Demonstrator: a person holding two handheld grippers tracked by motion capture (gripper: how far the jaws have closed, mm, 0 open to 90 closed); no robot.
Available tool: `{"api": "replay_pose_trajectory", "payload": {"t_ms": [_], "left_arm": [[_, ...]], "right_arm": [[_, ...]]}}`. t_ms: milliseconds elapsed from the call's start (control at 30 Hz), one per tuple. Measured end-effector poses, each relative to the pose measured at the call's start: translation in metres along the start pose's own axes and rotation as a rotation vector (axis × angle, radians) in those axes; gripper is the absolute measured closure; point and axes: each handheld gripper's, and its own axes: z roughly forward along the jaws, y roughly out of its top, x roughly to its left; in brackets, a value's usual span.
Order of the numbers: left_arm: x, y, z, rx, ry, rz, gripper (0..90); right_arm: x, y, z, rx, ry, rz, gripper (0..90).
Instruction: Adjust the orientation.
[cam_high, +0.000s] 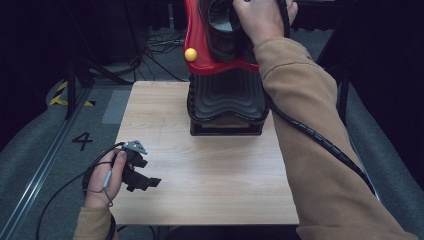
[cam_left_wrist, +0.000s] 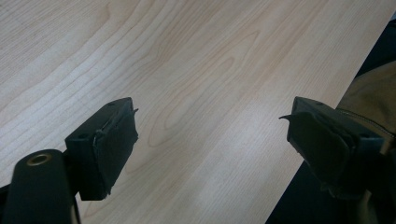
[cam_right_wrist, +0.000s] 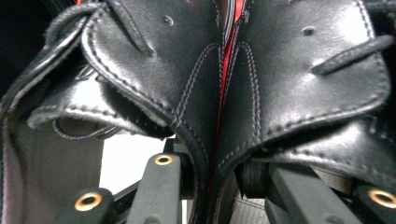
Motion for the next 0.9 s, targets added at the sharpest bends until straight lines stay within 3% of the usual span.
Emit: {"api": "replay_pose_trajectory", "payload": {"t_ms": [300, 500, 600, 667, 767, 900], "left_arm": [[-0.002, 0.001, 0.000, 0.001, 0.007, 0.006, 16.4], [-0.005, 0.002, -0.002, -0.004, 0.005, 0.007, 16.4], [-0.007, 0.003, -0.004, -0.006, 0.006, 0.009, 16.4], [-0.007, 0.004, -0.004, -0.007, 0.008, 0.016, 16.3], [-0.009, 0.005, -0.003, -0.001, 0.011, 0.020, 16.4], [-0.011, 0.003, -0.004, 0.006, 0.011, 0.019, 16.4]], "right_arm": [[-0.005, -0.004, -0.005, -0.007, 0.056, 0.005, 59.9], [-0.006, -0.006, -0.023, -0.011, 0.090, -0.008, 54.6], [-0.012, -0.008, -0.035, -0.011, 0.130, -0.007, 51.9], [-0.014, -0.009, -0.039, -0.008, 0.142, -0.023, 51.2], [-0.018, -0.014, -0.060, -0.035, 0.171, -0.089, 48.8], [-0.030, -0.027, -0.093, -0.038, 0.252, -0.170, 45.9]]}}
